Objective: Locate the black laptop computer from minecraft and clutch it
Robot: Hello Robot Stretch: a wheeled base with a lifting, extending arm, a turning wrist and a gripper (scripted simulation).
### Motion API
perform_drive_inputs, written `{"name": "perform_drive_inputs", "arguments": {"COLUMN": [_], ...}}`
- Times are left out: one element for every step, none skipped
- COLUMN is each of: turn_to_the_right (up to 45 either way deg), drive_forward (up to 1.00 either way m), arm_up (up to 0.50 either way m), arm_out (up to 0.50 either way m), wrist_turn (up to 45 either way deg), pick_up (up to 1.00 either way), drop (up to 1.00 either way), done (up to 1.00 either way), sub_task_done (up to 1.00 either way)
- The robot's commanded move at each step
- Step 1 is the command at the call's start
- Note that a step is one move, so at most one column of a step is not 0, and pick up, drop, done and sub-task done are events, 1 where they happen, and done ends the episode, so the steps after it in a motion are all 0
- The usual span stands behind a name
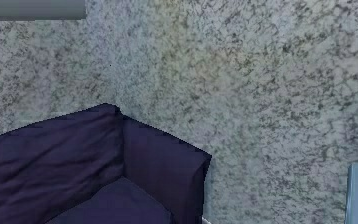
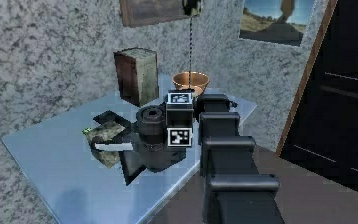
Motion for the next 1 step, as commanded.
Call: {"name": "perform_drive_inputs", "arguments": {"turn_to_the_right": [0.0], "drive_forward": [0.00], "arm_up": [0.00], "arm_out": [0.00], "wrist_turn": [0.0], "pick_up": [0.00], "drop": [0.00], "done": [1.00], "sub_task_done": [0.00]}}
